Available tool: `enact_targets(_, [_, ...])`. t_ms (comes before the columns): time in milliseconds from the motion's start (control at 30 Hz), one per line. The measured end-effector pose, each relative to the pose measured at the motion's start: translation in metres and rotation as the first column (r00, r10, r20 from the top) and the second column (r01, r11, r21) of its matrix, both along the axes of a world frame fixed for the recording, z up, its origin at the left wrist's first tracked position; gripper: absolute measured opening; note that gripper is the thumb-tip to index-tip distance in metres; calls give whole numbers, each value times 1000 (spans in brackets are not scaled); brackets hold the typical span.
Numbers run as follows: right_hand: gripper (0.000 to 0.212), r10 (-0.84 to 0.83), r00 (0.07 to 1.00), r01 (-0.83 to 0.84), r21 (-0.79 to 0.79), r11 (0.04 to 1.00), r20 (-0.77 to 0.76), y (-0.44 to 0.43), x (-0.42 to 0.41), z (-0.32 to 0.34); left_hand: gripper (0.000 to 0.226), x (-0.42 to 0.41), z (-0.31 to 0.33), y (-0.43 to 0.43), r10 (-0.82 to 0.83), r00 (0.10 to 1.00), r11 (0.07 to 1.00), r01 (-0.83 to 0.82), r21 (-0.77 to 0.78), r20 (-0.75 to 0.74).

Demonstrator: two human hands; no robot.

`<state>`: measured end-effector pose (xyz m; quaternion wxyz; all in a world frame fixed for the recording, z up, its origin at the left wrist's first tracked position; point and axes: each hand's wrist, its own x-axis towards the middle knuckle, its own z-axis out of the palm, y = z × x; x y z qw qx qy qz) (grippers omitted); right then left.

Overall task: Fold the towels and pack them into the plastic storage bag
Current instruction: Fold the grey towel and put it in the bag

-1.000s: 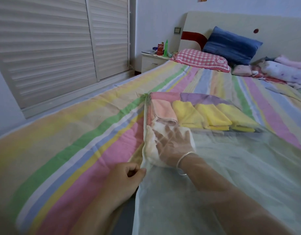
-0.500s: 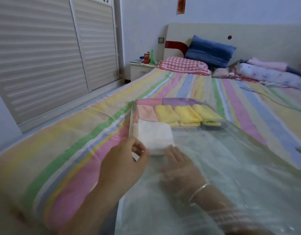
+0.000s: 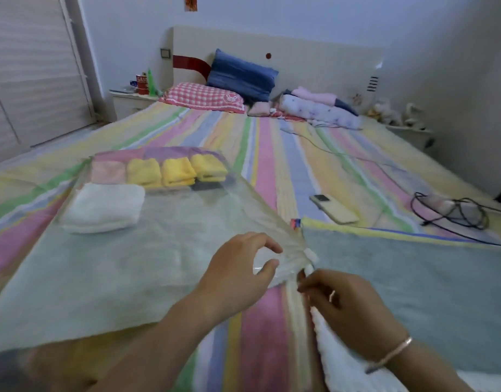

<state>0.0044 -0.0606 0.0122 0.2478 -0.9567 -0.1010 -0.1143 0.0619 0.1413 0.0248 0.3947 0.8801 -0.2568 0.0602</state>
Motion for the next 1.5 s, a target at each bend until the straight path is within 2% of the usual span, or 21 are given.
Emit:
enact_targets(67, [8,-113,993,110,-73,991,-36,-35,-14,-7,13,-17,-7,-27,-16,1000,999,16,-29,0])
enact_targets(167, [19,-118,982,102,-107,989,-149,-68,-36,-25,10,-38,-28,-53,24,997,998,-28,-55,-70])
enact_targets(267, [41,-80,980,60,-111,992,-180,-79,-51,-45,7,-59,-51,-66,101,964,992,-117,-52,-245])
enact_targets(367, [42,-128,981,122,-55,991,-144,-78,-57,-55,13,-79,-59,-78,115,895,985,-158,-66,-431])
enact_targets(467, [38,-148,980,140,-66,988,-131,-73,-58,-62,15,-89,-59,-95,103,826,968,-211,-134,-554])
enact_targets(567, [17,-195,971,210,111,971,-137,-71,-62,-65,14,-94,-58,-107,98,764,932,-296,-211,-637])
enact_targets(633, [5,-232,955,282,319,905,-184,-75,-63,-62,15,-96,-58,-112,103,735,906,-347,-241,-670])
enact_targets(700, [6,-245,943,324,449,833,-227,-78,-62,-59,17,-98,-56,-117,91,702,873,-397,-283,-706])
enact_targets(800, [8,-189,953,280,455,845,-237,-78,-68,-56,36,-96,-50,-123,31,629,810,-471,-350,-777])
enact_targets(867, [11,-163,967,238,473,848,-195,-74,-78,-56,51,-94,-47,-124,55,602,826,-475,-302,-797])
enact_targets(967, [12,-160,966,245,528,813,-202,-70,-98,-47,63,-93,-48,-127,82,646,850,-444,-285,-759])
enact_targets(1067, [22,-25,924,284,638,716,-383,-64,-113,-40,56,-91,-48,-131,101,683,851,-436,-293,-723])
enact_targets(1133, [38,-14,914,317,694,646,-405,-66,-116,-40,45,-88,-46,-131,90,714,796,-470,-381,-694])
enact_targets(1200, [51,-69,917,362,747,557,-392,-73,-114,-40,37,-87,-44,-128,60,733,728,-497,-473,-677])
enact_targets(1333, [59,-190,890,455,822,342,-414,-115,-110,-34,28,-88,-48,-128,68,759,689,-505,-520,-647])
enact_targets(1500, [56,-430,752,599,790,129,-500,-215,-105,-26,21,-96,-54,-148,141,815,670,-497,-552,-562])
